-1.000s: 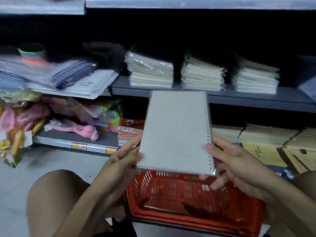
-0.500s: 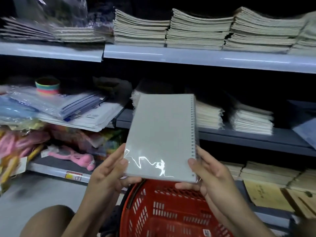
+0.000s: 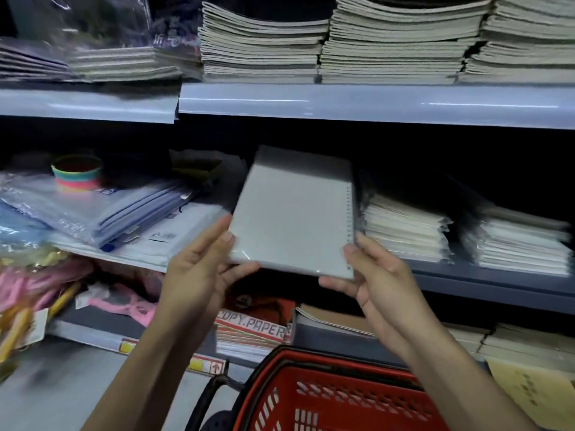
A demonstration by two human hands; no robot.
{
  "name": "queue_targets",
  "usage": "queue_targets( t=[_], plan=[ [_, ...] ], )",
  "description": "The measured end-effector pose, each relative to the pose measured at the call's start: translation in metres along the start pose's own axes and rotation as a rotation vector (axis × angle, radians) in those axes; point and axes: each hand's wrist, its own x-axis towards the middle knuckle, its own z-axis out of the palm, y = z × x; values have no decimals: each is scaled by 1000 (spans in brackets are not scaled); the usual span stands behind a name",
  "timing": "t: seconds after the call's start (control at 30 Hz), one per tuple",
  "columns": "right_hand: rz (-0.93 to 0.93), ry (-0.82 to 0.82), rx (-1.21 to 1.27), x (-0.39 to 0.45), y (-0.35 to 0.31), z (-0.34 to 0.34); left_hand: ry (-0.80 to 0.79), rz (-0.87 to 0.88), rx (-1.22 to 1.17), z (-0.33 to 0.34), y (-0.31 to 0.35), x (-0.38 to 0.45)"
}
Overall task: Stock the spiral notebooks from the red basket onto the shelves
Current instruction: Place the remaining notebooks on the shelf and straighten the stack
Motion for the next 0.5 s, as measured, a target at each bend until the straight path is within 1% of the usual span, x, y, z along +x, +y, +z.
queue_targets(
  t=[0.13, 0.2, 0.27, 0.37, 0.43, 0.5],
  plan=[
    [98, 45, 65, 44, -8, 8, -16, -17, -12, 9, 7, 35],
    [168, 79, 107, 61, -8, 9, -15, -15, -7, 11, 9, 46],
    [198, 79, 140, 69, -6, 6, -7, 8, 14, 13, 10, 49],
    [124, -19, 142, 63, 1, -8, 12, 62, 84, 14, 6, 37],
    [44, -66, 41, 54, 10, -17, 40, 127, 198, 14, -1, 23],
    [-31, -24, -84, 49, 21, -22, 92, 201, 290, 15, -8, 17]
  ],
)
